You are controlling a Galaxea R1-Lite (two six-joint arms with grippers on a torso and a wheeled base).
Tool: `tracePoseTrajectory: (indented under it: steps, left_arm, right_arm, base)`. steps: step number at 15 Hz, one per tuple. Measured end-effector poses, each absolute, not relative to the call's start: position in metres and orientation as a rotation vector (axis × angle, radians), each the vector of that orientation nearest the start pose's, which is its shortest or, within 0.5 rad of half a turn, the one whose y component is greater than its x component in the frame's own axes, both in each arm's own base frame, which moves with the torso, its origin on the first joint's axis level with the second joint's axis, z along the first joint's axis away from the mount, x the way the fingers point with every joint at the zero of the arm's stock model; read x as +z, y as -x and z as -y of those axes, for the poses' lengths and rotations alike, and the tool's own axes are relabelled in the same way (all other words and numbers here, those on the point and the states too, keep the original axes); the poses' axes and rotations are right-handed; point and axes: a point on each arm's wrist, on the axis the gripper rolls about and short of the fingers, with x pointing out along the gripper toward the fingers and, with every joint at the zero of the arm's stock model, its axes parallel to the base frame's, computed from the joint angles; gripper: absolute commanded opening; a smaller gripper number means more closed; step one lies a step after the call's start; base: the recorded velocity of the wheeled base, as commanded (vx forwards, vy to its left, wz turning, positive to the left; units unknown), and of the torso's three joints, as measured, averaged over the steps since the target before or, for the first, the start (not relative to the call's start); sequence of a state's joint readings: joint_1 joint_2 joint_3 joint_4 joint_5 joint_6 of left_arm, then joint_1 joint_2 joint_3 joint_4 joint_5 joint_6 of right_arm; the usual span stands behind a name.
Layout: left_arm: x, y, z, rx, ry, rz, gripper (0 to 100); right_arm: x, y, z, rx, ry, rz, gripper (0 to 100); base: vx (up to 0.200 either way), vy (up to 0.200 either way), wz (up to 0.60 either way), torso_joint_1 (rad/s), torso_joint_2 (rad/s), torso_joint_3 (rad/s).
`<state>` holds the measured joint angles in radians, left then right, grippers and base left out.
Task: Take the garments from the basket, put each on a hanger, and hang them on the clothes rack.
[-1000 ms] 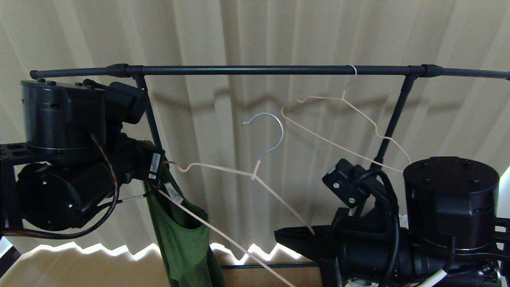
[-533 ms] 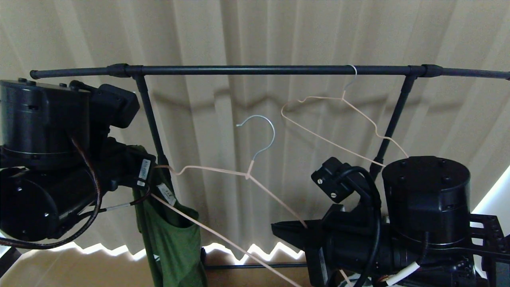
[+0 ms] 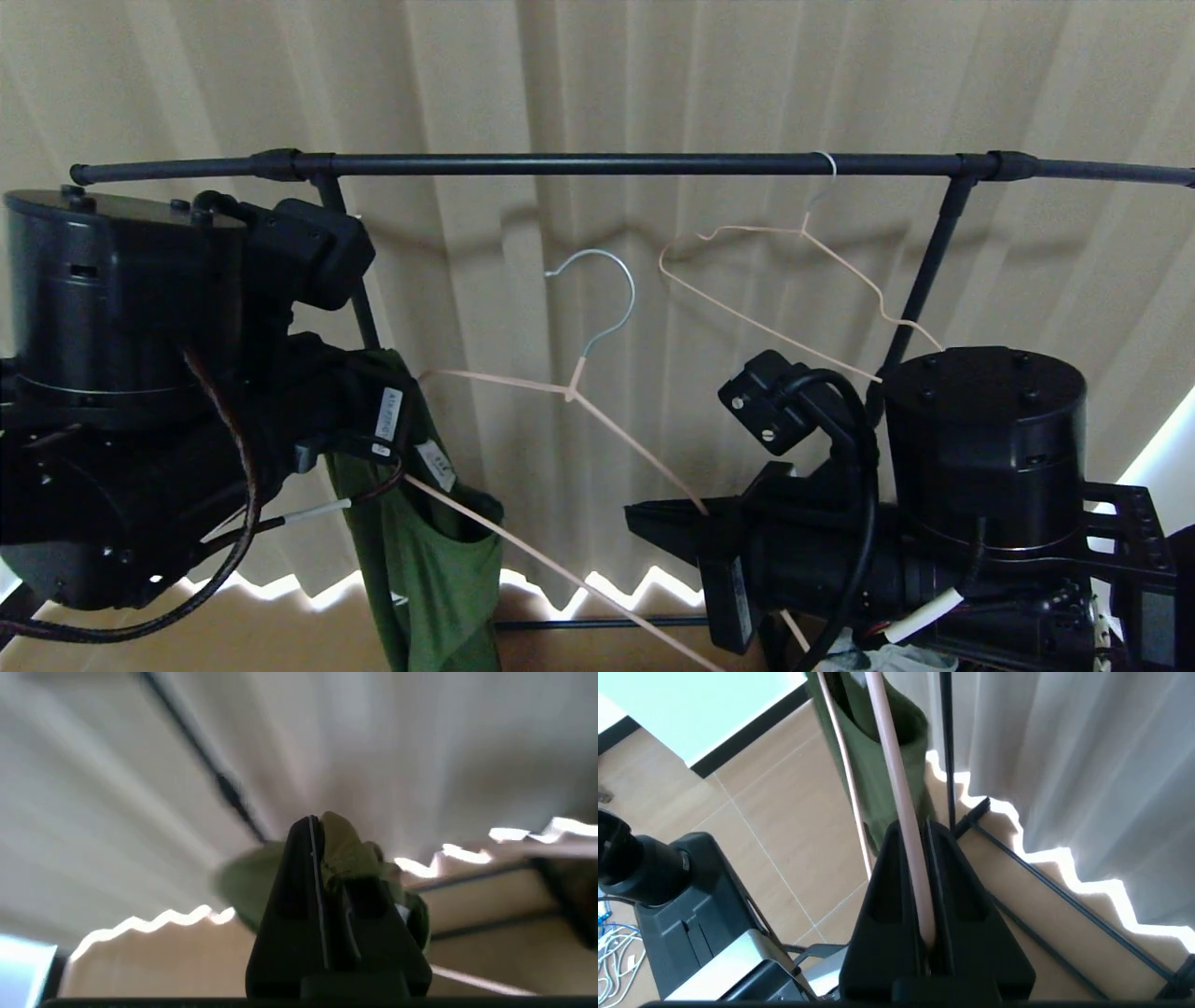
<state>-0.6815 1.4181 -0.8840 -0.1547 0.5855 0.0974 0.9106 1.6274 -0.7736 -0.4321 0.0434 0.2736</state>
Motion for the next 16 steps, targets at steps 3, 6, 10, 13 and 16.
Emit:
tracePoseTrajectory:
  steps: [3,6,10,13,16]
  left_arm:
    - [0.236,-0.188,0.142,-0.195,-0.31,-0.302,0]
    - [0.24,-0.183,0.144,-0.387,-0.283,-0.286,0]
    - [0.251,-0.177,0.145,-0.619,-0.282,-0.208,0]
    - [0.256,-0.18,0.151,-0.705,-0.276,-0.125,0]
    - [0.253,-0.18,0.161,-0.744,-0.285,-0.108,0]
  right_arm:
    - [0.175,-0.176,-0.227,0.873,-0.064,-0.523,0]
    - [0.175,-0.178,-0.23,0.873,-0.065,-0.521,0]
    - [0.178,-0.182,-0.234,0.874,-0.069,-0.509,0]
    - [0.179,-0.184,-0.236,0.875,-0.072,-0.504,0]
    - [0.178,-0.184,-0.237,0.874,-0.072,-0.506,0]
  base:
    - [0.0,0.0,0.0,0.0,0.0,0.0]
    - [0.0,0.0,0.0,0.0,0.0,0.0]
    - [0.0,0.0,0.0,0.0,0.0,0.0]
    - [0.0,0.0,0.0,0.0,0.0,0.0]
    - [0.0,0.0,0.0,0.0,0.0,0.0]
